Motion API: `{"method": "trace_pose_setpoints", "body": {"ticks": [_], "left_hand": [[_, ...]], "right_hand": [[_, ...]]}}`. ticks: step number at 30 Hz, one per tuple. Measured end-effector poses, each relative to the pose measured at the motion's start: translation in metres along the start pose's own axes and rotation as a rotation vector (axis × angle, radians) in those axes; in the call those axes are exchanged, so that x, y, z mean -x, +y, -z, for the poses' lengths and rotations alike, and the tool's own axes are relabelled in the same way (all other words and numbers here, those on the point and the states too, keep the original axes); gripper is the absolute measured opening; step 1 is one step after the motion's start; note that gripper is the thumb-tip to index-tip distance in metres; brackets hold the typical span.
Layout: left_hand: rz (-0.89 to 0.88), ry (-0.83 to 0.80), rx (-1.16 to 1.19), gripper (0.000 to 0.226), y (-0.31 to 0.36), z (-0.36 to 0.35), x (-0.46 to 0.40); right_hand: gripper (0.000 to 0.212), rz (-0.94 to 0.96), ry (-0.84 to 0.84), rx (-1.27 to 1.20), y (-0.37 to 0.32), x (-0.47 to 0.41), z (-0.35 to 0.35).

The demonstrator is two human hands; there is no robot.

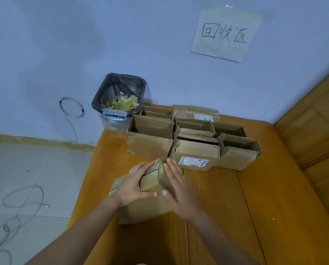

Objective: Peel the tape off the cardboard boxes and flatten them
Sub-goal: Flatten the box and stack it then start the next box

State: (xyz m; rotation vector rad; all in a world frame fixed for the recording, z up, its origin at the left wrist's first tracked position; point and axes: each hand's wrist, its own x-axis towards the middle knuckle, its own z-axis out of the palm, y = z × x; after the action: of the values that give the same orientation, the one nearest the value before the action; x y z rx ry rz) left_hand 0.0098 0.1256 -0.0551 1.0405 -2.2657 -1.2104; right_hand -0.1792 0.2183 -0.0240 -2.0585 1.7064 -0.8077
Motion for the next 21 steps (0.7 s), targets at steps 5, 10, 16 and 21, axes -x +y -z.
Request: {"method": "trace_pose_setpoints", "body": {"ticks": [5,10,16,21], "left_hand": [[-0.066,0.029,0.059,0.091,-0.004,0.011,0.010],[-0.050,0.035,0.123,0.101,-0.018,0.017,0.018],[0.031,0.058,0.228,0.100,-0.033,0.030,0.018],[0.086,0.078,0.265,0.095,-0.041,0.032,0.018]], "right_hand": [[0.074,0.079,-0.199,0.134,-0.019,-0.035,-0.016],[0.074,0.042,-0.222,0.099,-0.014,-0.027,-0.038],[0.080,-0.112,-0.235,0.058,0.002,0.001,-0.041],[0.072,-0.126,-0.212,0.055,0.025,0.024,-0.031]]}}
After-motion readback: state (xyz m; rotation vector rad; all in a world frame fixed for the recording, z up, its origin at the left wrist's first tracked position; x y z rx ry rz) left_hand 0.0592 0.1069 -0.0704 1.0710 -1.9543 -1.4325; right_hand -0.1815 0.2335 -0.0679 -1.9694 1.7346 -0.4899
